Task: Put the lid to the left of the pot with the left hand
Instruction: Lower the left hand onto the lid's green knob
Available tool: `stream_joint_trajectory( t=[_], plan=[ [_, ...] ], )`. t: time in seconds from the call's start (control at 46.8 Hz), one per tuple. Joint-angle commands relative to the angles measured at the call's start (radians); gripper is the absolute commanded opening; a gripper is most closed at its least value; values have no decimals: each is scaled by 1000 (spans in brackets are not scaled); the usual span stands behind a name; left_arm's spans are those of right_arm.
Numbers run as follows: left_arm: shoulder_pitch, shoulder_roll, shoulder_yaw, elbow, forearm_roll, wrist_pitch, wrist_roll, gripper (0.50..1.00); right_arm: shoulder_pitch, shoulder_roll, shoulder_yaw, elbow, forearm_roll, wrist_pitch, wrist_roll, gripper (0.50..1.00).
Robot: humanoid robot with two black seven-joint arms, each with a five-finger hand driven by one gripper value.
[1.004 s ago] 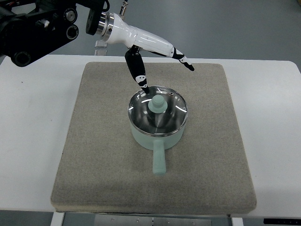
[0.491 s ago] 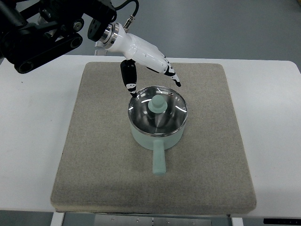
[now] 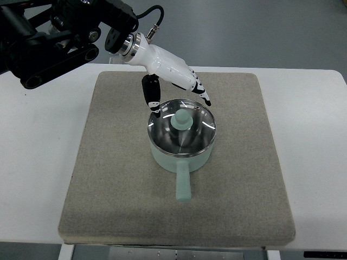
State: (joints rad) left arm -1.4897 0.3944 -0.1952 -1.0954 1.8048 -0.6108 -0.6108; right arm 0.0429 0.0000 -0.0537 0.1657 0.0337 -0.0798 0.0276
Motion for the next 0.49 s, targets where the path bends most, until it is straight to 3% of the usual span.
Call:
stream_joint_trajectory(
  t=[0.0, 0.47],
  plan=[
    [-1, 0, -1, -1, 1, 0, 0, 994, 0, 0, 0, 0, 0, 0, 0, 921],
    [16, -3, 7, -26, 10, 0, 0, 992, 0, 0, 0, 0, 0, 0, 0, 921]
  ],
)
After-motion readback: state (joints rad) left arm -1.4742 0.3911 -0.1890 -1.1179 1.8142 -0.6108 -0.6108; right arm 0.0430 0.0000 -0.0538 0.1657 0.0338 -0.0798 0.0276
